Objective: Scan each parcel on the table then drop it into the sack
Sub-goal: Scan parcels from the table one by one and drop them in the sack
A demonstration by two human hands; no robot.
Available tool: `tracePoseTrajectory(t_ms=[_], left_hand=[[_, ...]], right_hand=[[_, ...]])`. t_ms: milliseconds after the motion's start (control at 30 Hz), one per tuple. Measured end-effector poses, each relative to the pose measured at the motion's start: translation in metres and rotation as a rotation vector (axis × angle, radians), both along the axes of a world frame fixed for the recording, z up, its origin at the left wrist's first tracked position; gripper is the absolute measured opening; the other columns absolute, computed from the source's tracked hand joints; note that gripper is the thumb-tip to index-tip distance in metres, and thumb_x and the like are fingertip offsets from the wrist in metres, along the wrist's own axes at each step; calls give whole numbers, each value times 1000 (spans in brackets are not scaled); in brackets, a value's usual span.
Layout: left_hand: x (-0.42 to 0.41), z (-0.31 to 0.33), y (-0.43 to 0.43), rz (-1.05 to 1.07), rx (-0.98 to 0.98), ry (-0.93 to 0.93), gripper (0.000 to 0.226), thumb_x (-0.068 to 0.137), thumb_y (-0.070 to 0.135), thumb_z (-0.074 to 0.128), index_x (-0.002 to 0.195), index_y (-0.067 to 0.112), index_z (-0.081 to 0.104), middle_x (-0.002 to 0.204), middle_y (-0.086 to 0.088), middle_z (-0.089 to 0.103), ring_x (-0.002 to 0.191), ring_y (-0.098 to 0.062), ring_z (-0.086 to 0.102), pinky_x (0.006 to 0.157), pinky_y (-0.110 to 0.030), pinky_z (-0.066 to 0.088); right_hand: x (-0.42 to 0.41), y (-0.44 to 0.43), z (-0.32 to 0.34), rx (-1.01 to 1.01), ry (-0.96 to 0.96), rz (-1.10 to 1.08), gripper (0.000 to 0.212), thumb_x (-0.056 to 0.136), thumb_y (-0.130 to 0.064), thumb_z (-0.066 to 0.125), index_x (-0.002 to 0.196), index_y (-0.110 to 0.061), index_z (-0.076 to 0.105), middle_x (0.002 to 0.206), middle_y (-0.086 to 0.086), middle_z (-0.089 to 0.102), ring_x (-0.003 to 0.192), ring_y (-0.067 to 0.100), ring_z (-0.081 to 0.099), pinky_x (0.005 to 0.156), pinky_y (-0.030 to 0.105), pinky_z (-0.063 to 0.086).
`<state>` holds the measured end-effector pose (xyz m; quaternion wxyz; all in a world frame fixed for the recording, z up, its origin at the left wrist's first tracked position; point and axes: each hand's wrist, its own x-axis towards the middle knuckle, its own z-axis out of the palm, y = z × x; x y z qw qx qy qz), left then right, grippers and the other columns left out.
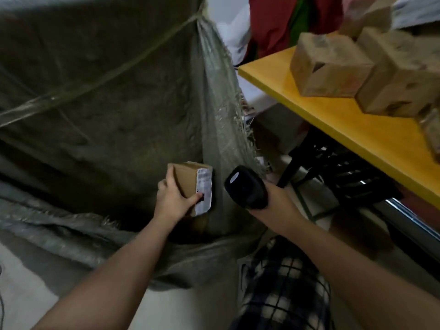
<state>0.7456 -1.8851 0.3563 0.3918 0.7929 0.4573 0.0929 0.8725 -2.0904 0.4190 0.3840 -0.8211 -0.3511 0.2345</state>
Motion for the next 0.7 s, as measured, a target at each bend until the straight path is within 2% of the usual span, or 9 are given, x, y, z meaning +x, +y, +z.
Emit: tracePoseTrajectory(t_ms=[133,300,400,500,567,633,700], left_hand=[[22,-37,21,-106,57,292,110,75,47,74,152,30,-3,142,-18,29,128,-38,36,107,-47,34],[34,-53,20,-147,108,363,91,83,49,65,152,25,11,144,-17,27,130,-36,33,108,-46,31],[34,-32,8,-190,130,290,80,87,45,63,151,20,21,149,-18,24,134,-37,29,112,-45,29],[29,10,-16,-250,187,110,68,89,36,63,147,17,33,146,-14,32,133,-33,33,112,-40,30],[28,43,-38,-293,236,-29,62,89,33,64,143,16,39,141,-11,38,131,-29,36,111,-38,31],[31,78,-65,-355,281,-147,57,90,31,64,141,18,42,138,-7,41,129,-25,38,110,-33,30],[39,110,-94,-420,313,-238,55,91,31,62,140,21,42,138,-3,41,129,-22,38,107,-29,28]], right_hand=[[10,16,-22,-90,-13,22,26,83,-15,73,105,-7,61,101,8,65,95,21,60,81,34,51],[18,13,-27,-89,-40,-28,34,83,-17,74,113,-9,61,103,2,64,95,14,57,75,22,42],[16,4,-18,-30,-64,-135,35,82,-17,74,114,-14,61,105,3,66,96,17,59,78,28,48],[6,-12,-2,96,-72,-261,29,80,-18,76,103,-24,59,98,-1,63,91,16,58,82,36,52],[-1,-26,12,204,-121,-313,32,77,-18,78,97,-31,56,89,-9,62,89,14,60,76,28,51],[-10,-44,31,293,-211,-371,34,74,-15,80,91,-33,57,82,-21,58,82,6,59,70,12,45],[-19,-67,53,382,-247,-449,38,72,-11,82,86,-35,56,82,-26,56,80,2,58,73,11,45]])
